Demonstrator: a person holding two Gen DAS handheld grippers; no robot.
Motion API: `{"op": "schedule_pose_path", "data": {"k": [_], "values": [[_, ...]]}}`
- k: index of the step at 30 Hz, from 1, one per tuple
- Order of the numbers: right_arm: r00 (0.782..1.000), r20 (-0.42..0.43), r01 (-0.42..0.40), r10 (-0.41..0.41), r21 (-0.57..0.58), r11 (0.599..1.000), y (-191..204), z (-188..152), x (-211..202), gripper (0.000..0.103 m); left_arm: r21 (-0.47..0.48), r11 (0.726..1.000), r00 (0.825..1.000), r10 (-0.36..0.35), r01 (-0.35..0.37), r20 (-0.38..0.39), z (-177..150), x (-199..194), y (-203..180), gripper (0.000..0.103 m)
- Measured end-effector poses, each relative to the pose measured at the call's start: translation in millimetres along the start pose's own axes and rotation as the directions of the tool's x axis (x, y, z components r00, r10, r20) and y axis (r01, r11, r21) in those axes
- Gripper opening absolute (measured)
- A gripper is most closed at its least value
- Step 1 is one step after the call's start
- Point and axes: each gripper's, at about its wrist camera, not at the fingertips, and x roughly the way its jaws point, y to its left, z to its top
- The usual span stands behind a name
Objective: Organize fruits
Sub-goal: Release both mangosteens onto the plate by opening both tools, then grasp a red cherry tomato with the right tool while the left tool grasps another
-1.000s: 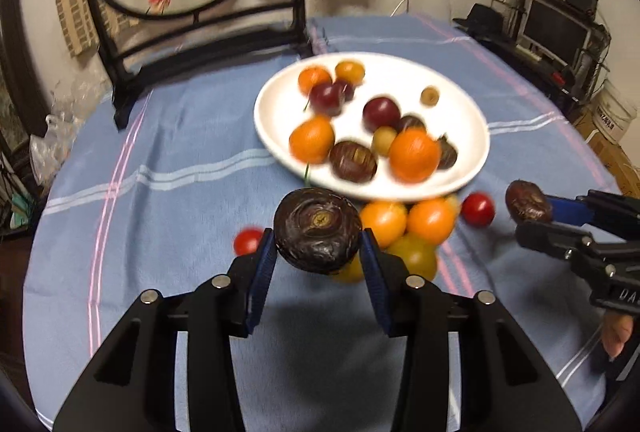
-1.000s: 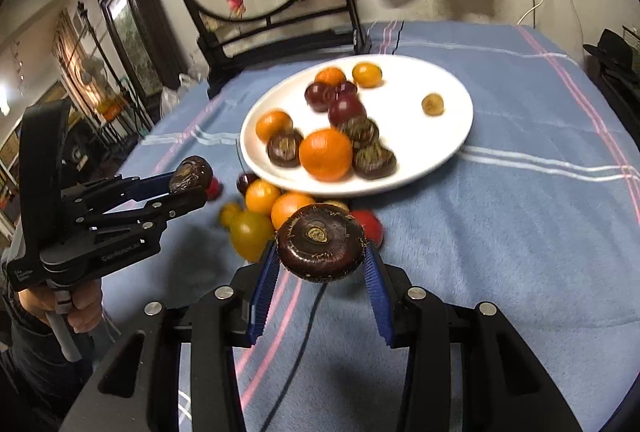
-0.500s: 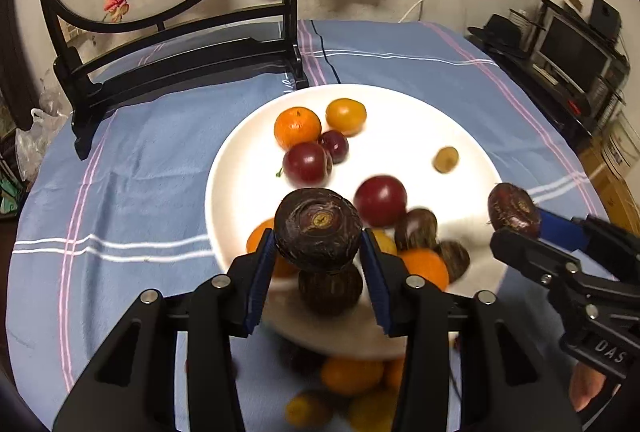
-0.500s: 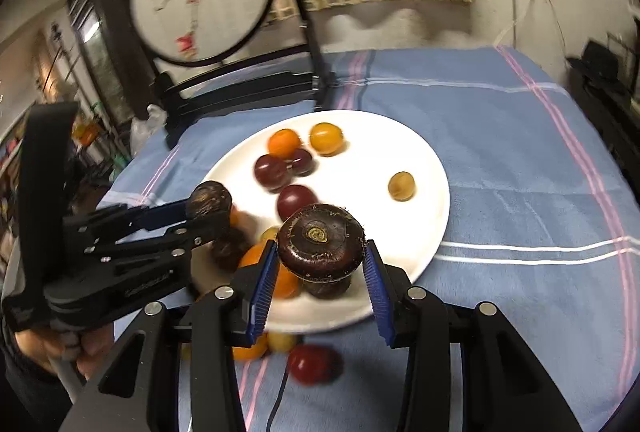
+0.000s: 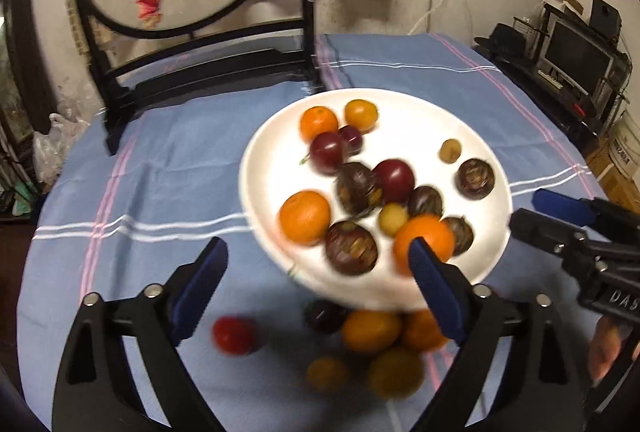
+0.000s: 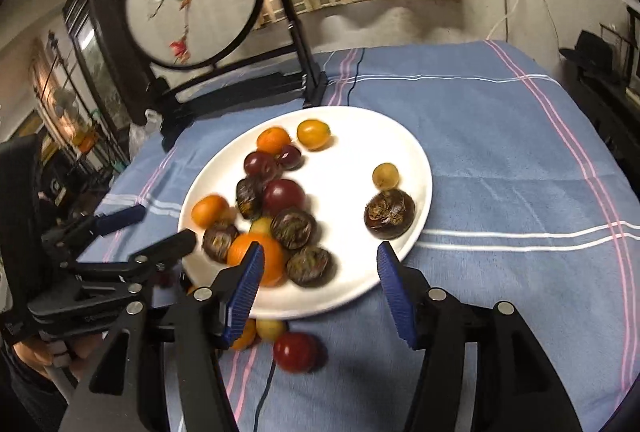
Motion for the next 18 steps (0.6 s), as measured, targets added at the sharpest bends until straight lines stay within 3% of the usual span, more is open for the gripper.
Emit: {"op": "schedule_pose_path", "data": {"k": [10,15,18], "values": [[0.995,-0.096,0.012,-0.021,-0.097,0.995,20,-45,-6,0.059,-0.054,0.998,1.000,0.015,-0.016,-0.019,-45,-14,34,0.092],[0.986,-0.141,0.063,-0.088,-0.173,0.983,33,-55,10,0.059,-0.083,0.996,0.999,0.021,-0.024,-0.039,-53,-6,51,0.092],[0.981,-0.156,0.083,-0.116,-0.201,0.976,38,-55,21,0.052,-0.080,0.996,0.999,0.031,-0.034,-0.039,-55,-6,56,0.092]]}}
